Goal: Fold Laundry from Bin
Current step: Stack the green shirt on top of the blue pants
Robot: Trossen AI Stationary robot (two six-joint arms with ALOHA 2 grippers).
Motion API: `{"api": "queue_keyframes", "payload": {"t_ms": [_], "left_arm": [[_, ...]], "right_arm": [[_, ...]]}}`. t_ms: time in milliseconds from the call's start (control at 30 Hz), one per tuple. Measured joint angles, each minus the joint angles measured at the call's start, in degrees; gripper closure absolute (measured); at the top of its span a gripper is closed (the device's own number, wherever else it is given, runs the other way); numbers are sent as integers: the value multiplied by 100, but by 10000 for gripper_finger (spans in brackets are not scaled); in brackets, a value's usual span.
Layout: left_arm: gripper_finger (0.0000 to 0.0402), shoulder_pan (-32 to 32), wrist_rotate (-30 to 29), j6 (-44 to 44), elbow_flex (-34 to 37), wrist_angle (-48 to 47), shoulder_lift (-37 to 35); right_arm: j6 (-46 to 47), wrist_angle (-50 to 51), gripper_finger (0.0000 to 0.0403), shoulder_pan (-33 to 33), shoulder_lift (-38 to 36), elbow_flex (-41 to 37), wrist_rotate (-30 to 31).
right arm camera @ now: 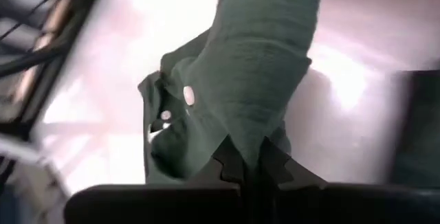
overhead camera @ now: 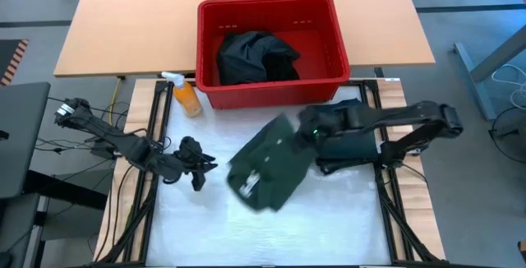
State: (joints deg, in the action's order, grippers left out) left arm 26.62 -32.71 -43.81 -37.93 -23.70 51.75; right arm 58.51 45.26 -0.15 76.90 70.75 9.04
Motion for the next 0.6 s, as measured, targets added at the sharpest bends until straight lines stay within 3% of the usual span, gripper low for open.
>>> {"api": "queue_keyframes", "payload": {"t_ms": [200,600], "left_arm": [[294,-97,11,373,0,6,-51],[294,-155,-254,424,-2,24,-1]], "right_arm": [[698,1689,378,-184,-625,469,752],[1790,3944,378,-302,-2031,473,1427]]}}
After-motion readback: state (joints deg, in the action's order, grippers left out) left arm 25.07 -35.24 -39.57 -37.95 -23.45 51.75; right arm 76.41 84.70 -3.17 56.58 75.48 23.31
